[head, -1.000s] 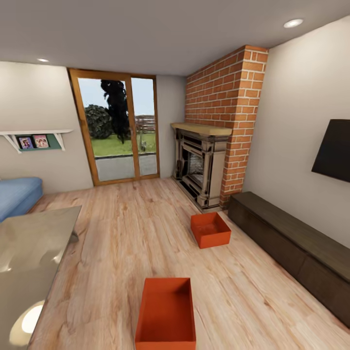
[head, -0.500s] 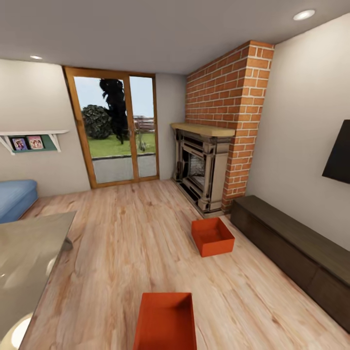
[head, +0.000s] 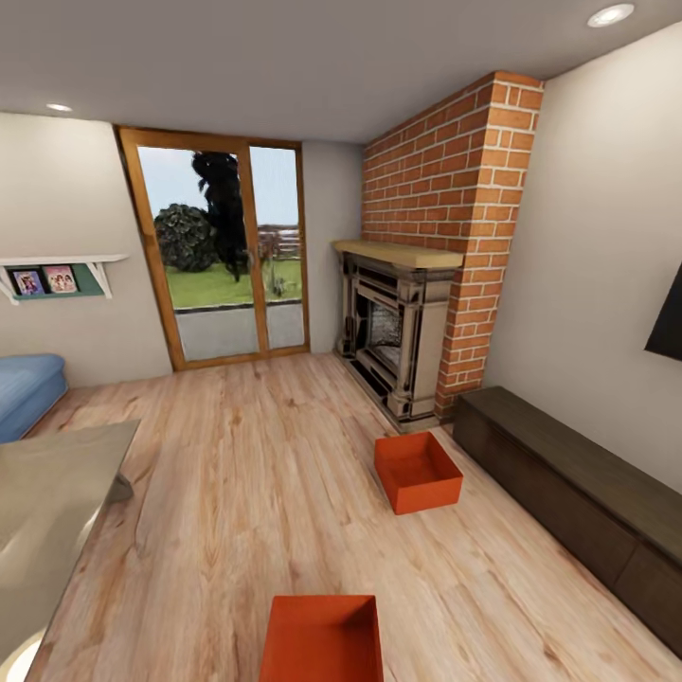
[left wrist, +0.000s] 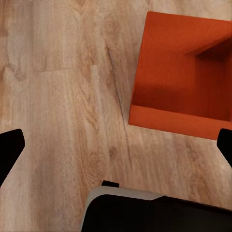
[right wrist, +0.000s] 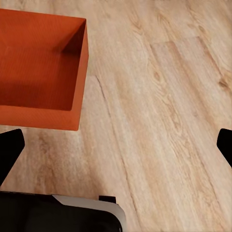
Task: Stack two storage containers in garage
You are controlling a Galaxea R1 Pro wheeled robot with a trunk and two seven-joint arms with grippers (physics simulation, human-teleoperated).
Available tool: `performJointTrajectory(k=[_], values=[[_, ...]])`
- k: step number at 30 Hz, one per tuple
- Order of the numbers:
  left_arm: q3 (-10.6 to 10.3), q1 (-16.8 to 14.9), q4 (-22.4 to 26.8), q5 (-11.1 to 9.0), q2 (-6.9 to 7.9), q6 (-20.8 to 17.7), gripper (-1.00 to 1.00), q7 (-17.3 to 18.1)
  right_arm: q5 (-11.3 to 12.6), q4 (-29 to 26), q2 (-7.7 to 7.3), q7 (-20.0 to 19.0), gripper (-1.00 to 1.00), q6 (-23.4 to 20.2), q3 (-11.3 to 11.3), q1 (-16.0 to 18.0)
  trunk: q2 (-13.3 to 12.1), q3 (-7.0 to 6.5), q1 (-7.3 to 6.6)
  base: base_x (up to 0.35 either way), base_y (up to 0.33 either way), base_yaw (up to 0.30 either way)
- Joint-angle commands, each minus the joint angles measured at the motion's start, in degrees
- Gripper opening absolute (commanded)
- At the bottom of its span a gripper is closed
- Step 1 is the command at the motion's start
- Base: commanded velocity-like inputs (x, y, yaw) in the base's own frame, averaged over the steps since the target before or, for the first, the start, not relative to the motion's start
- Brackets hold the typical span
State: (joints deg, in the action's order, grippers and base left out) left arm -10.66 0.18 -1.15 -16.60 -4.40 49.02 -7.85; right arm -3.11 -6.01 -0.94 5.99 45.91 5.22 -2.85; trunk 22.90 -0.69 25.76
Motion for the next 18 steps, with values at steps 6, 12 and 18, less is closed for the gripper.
performJointTrajectory(k=[6,12,18], values=[[-0.5,0.0,-0.1,-0.1,-0.08,0.2,1.00,-0.4,-0.3,-0.1,-0.01,0.6,1.00,0.0,0.4,-0.1,0.0,-0.02,0.02,0.006,0.000,0.000],[-0.5,0.0,-0.1,-0.1,-0.09,0.1,1.00,-0.4,-0.3,-0.1,-0.02,0.6,1.00,-0.1,0.4,-0.1,0.0,-0.02,0.02,0.179,0.000,0.000],[-0.5,0.0,-0.1,-0.1,-0.09,0.2,1.00,-0.4,-0.3,-0.1,-0.02,0.6,1.00,-0.1,0.4,-0.1,0.0,-0.02,0.02,0.126,0.000,0.000]])
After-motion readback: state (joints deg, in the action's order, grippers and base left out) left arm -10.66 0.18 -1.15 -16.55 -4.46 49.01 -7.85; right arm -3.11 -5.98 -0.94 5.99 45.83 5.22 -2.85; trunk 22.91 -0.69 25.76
